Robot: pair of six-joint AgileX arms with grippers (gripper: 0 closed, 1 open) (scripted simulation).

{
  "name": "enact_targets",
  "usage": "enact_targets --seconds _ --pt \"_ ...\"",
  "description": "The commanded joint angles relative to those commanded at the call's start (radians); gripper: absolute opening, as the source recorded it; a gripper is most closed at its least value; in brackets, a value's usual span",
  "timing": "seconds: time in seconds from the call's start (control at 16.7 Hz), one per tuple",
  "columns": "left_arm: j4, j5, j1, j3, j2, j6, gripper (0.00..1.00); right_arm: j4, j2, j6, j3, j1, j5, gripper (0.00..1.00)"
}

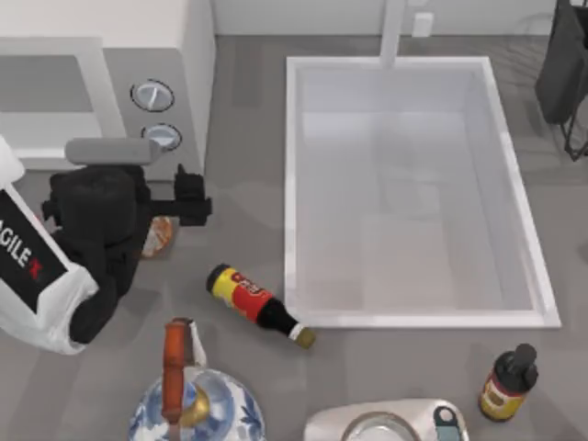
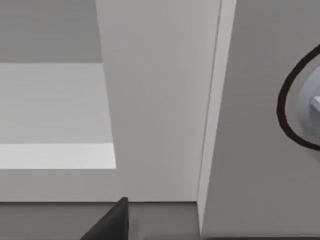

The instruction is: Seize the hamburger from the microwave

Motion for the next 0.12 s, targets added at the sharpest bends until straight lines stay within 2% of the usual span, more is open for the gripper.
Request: enact_targets --seconds 0.12 --pt "0.000 0.000 0.000 0.000 0.000 0.000 1.00 0.000 0.000 0.000 0.000 0.000 0.000 1.00"
